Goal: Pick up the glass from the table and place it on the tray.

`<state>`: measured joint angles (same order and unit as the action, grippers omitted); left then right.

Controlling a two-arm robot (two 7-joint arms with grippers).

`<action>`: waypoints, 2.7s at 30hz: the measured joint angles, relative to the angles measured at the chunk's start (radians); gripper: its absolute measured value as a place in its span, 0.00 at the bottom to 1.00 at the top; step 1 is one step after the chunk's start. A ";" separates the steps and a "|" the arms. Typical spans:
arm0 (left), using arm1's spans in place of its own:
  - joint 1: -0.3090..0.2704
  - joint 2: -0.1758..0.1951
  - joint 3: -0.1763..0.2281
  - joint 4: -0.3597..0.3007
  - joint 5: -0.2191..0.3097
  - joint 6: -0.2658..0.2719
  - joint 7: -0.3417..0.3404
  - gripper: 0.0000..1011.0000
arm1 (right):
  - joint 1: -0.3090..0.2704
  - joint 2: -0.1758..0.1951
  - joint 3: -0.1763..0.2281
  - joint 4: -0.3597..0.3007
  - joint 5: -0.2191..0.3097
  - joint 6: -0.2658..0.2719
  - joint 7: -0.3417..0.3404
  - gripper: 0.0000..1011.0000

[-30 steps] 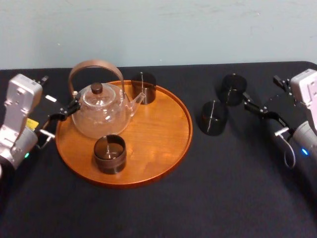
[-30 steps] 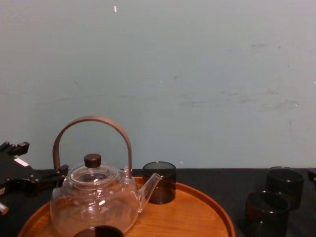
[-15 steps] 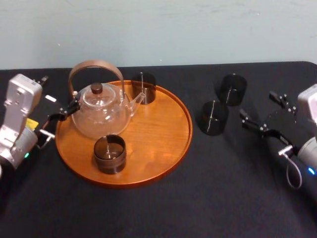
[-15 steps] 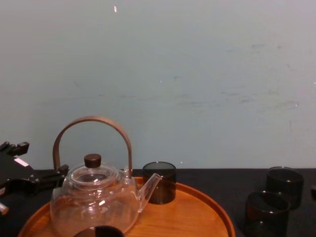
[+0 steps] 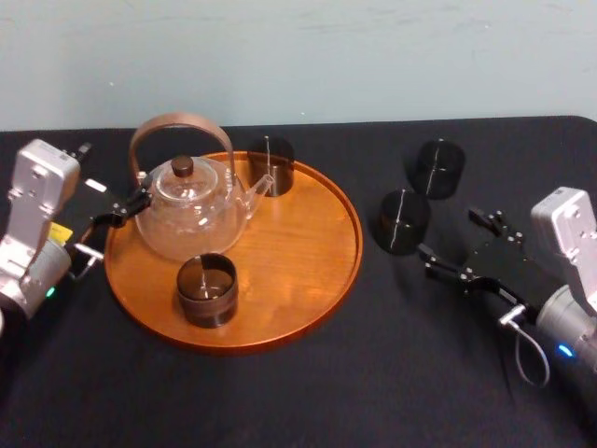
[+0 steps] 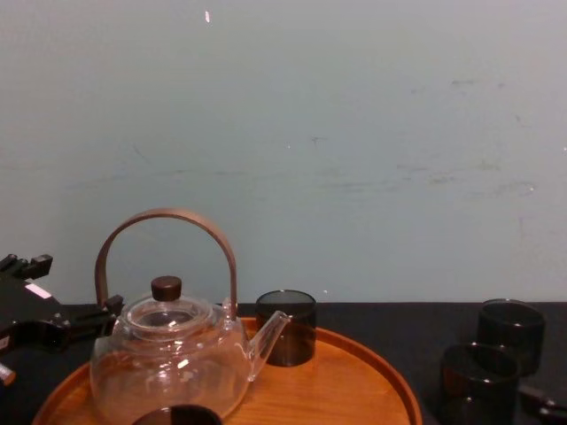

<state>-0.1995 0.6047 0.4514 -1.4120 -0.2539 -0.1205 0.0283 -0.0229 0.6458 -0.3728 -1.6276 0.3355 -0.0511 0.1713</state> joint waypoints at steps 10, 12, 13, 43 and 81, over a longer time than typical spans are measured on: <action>0.000 0.000 0.000 0.000 0.000 0.000 0.000 1.00 | 0.062 -0.058 -0.007 0.077 0.005 0.009 0.060 0.99; 0.000 0.000 0.000 0.000 0.000 0.000 0.000 1.00 | 0.084 -0.076 -0.005 0.106 0.009 0.013 0.076 0.99; 0.000 0.000 0.000 0.000 0.000 0.000 0.000 1.00 | 0.088 -0.080 -0.004 0.113 0.011 0.014 0.080 0.99; 0.000 0.000 0.000 0.000 0.000 0.000 0.000 1.00 | 0.196 -0.189 0.032 0.307 0.032 0.076 0.215 0.99; 0.000 0.000 0.000 0.000 0.000 0.000 0.000 1.00 | 0.310 -0.275 0.030 0.447 -0.019 0.094 0.273 0.99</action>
<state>-0.1995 0.6047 0.4514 -1.4120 -0.2539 -0.1205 0.0283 0.2870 0.3705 -0.3424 -1.1802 0.3170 0.0432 0.4446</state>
